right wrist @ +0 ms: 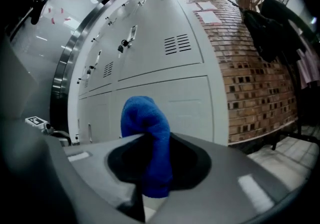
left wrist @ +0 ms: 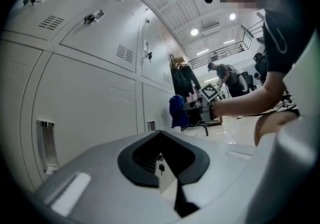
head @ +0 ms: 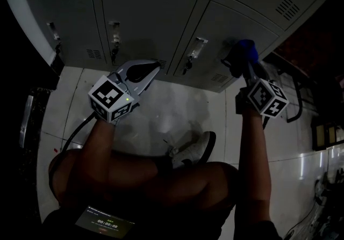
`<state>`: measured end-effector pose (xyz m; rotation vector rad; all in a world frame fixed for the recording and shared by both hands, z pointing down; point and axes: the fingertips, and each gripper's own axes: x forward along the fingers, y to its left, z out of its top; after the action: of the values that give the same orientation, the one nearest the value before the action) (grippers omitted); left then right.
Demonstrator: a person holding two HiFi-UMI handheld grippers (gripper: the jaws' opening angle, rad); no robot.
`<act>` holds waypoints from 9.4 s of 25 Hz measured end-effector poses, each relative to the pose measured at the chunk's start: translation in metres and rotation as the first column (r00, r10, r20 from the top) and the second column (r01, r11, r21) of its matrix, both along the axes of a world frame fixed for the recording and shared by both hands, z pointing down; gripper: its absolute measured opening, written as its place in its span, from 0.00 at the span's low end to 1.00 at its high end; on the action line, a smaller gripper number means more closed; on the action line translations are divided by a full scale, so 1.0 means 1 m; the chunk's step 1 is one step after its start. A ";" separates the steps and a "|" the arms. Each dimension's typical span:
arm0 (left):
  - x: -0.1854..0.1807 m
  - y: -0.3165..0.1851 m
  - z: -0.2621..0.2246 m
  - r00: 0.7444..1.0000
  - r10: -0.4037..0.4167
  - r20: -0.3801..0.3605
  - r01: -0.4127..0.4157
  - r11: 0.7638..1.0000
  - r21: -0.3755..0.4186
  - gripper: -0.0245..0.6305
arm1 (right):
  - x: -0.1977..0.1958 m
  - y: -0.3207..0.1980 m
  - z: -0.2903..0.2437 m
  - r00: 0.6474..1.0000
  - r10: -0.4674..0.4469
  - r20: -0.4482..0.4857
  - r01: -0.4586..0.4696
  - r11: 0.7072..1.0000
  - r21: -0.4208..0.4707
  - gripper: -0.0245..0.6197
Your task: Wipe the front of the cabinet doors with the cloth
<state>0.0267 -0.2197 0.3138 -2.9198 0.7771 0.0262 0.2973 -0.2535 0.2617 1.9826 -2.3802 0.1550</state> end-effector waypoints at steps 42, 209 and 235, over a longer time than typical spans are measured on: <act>0.000 -0.001 0.002 1.000 0.002 -0.012 -0.003 1.000 -0.008 0.05 | -0.018 -0.040 0.077 0.997 0.036 -0.072 -0.044 0.992 -0.120 0.16; 0.003 -0.002 0.014 1.000 -0.009 0.014 0.009 1.000 -0.021 0.04 | -0.023 -0.041 0.252 0.981 0.191 0.025 -0.175 0.938 -0.301 0.16; -0.001 -0.006 0.011 1.000 -0.014 0.007 0.014 1.000 -0.016 0.05 | 0.077 -0.002 0.234 0.872 0.489 0.014 -0.462 0.833 -0.305 0.16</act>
<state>0.0255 -0.2260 0.3252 -2.9278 0.7998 0.0090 0.3747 -0.2554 0.4953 2.4033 -1.7135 0.5888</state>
